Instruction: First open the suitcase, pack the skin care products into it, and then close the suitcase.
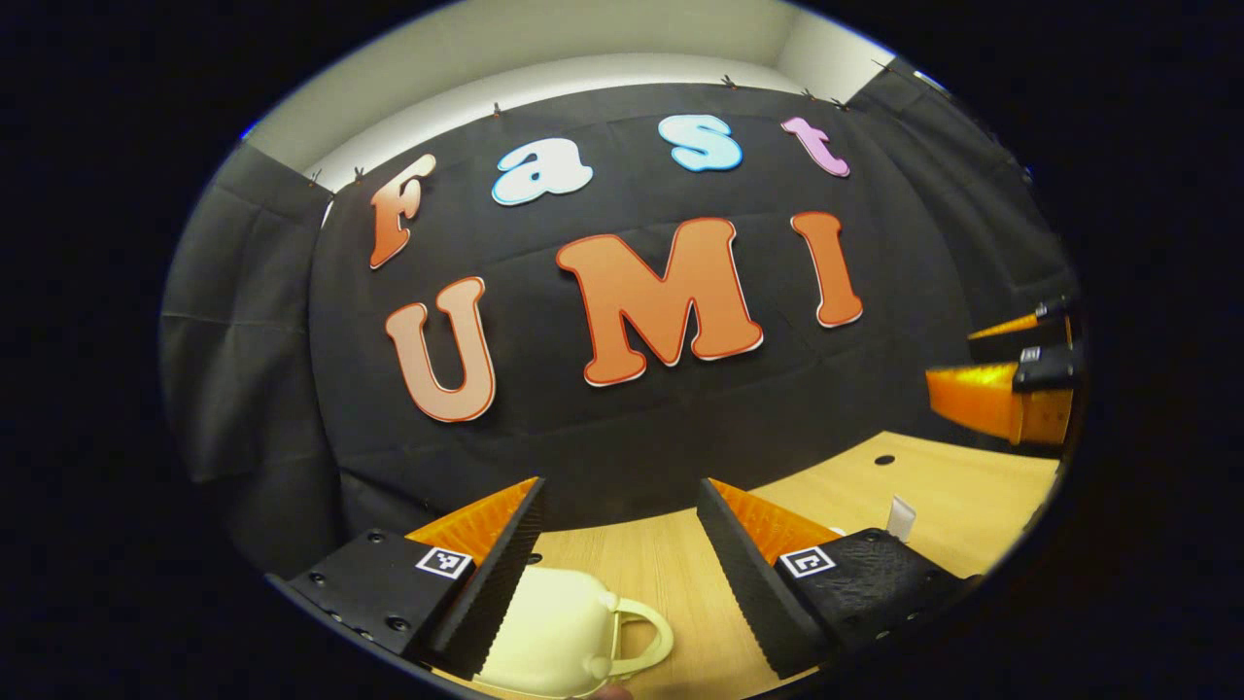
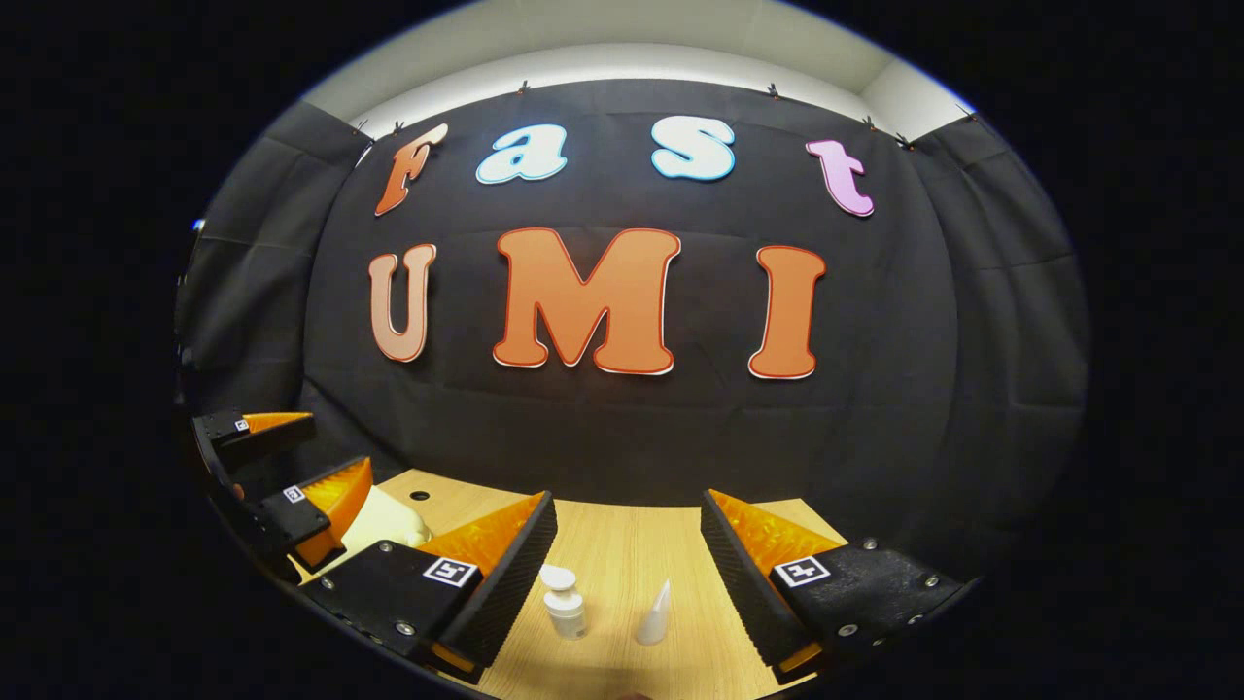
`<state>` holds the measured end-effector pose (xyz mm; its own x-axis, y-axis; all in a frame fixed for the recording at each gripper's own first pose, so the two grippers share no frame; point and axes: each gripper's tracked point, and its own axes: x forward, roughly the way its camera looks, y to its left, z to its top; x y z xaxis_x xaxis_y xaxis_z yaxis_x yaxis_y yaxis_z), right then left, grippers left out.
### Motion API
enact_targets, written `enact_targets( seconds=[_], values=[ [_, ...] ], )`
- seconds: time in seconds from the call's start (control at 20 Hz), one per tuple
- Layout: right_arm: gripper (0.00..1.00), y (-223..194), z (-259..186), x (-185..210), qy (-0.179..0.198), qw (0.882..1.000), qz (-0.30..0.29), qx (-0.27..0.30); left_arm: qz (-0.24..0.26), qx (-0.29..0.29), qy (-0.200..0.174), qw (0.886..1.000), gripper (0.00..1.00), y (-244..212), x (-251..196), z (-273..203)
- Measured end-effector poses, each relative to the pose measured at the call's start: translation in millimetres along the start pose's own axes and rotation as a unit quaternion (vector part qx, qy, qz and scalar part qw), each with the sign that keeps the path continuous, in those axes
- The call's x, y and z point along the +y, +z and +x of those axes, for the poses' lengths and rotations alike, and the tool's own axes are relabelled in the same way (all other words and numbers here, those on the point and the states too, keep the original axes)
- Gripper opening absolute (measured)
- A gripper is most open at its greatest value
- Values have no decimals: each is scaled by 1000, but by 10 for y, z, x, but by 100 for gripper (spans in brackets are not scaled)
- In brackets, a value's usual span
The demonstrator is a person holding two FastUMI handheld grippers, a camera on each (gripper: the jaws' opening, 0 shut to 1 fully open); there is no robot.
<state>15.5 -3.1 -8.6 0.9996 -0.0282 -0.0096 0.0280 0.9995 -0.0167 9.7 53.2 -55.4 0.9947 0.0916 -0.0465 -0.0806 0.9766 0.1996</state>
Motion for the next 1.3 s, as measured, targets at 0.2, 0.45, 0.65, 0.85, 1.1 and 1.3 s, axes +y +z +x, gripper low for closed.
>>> enact_targets(
  seconds=[0.2, 0.45, 0.65, 0.85, 1.1, 1.3],
  values=[
    [95, 25, -31, -83, -12, 1000, -5, -2, 23, 27, -6, 999, 99, -261, -1, -34],
    [95, 66, -74, -194, -28, 1000, -7, -5, 62, 51, -18, 997, 99, -623, -52, 7],
    [95, 62, -125, -281, -40, 999, -20, -4, 93, 83, -29, 992, 99, -994, -106, 38],
    [95, 42, -137, -339, -46, 999, -23, -1, 136, 104, -33, 985, 99, -1255, -125, 52],
    [95, 28, -134, -417, -53, 998, -24, 1, 187, 137, -67, 970, 98, -1713, -258, -4],
    [95, -8, -153, -379, -48, 999, -21, 4, 233, 169, -81, 954, 98, -2038, -233, -12]
  ],
)
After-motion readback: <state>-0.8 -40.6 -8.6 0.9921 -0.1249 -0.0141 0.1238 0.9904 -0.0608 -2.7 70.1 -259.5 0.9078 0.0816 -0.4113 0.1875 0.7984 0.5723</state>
